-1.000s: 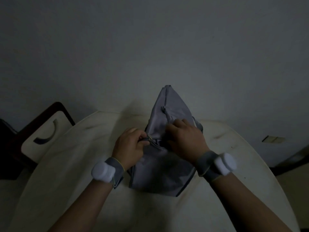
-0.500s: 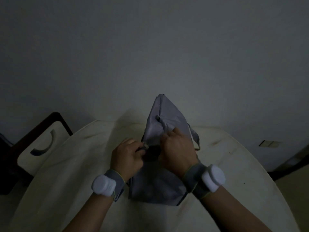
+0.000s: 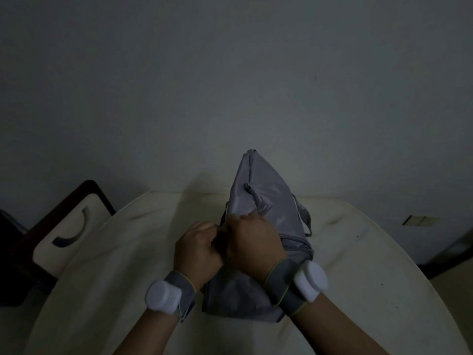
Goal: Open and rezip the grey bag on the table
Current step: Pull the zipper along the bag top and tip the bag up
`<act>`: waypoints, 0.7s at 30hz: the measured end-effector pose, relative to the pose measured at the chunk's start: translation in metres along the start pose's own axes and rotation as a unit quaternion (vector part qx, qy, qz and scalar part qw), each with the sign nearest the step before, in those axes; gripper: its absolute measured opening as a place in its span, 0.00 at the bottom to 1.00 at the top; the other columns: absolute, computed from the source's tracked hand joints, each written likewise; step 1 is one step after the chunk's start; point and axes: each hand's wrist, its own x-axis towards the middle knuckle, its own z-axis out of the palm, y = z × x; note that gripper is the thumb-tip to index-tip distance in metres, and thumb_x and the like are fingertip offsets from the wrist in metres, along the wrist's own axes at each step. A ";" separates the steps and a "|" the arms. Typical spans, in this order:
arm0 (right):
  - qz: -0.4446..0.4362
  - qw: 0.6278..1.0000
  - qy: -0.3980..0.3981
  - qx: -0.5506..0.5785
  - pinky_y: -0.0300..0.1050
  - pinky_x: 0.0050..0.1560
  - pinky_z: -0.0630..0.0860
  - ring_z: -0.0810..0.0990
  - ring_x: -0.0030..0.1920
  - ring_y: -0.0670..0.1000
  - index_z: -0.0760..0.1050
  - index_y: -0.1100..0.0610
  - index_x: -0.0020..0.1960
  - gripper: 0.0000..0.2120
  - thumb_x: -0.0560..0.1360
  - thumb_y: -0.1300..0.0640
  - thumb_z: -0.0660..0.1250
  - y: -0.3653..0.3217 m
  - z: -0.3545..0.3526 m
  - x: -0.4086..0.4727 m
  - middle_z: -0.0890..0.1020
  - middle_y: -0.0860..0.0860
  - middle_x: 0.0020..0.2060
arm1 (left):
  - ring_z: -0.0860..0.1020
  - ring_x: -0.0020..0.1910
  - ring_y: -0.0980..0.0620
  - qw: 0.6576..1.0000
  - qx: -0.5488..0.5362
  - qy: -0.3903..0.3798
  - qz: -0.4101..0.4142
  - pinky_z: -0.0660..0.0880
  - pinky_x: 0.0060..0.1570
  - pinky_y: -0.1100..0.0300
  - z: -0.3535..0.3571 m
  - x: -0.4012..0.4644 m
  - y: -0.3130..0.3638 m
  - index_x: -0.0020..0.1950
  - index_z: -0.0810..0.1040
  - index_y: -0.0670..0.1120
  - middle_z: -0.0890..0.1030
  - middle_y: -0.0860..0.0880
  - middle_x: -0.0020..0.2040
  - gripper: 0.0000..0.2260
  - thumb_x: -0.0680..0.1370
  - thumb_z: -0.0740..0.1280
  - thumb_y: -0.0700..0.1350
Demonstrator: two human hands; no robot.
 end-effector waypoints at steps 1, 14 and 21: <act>0.012 1.000 0.009 0.012 0.44 0.29 0.61 0.77 0.30 0.62 0.73 0.59 0.38 0.15 0.68 0.47 0.65 -0.002 -0.002 -0.001 0.79 0.59 0.30 | 0.76 0.35 0.50 1.000 -0.001 0.004 0.004 0.72 0.30 0.58 -0.001 0.000 0.002 0.33 0.78 0.46 0.78 0.50 0.32 0.07 0.66 0.62 0.47; 0.141 0.985 -0.085 0.043 0.49 0.48 0.75 0.80 0.51 0.62 0.77 0.62 0.50 0.12 0.77 0.54 0.62 -0.012 -0.023 -0.005 0.81 0.60 0.50 | 0.75 0.34 0.51 0.999 -0.032 -0.002 0.018 0.70 0.31 0.62 -0.004 -0.002 0.005 0.35 0.77 0.50 0.78 0.50 0.33 0.06 0.66 0.61 0.47; 0.160 0.978 -0.108 0.073 0.48 0.42 0.72 0.80 0.49 0.62 0.70 0.58 0.35 0.14 0.76 0.51 0.64 -0.015 -0.020 -0.007 0.81 0.62 0.47 | 0.75 0.35 0.53 1.000 -0.011 -0.019 0.013 0.70 0.31 0.62 -0.004 -0.005 0.000 0.37 0.78 0.50 0.78 0.52 0.35 0.06 0.67 0.62 0.49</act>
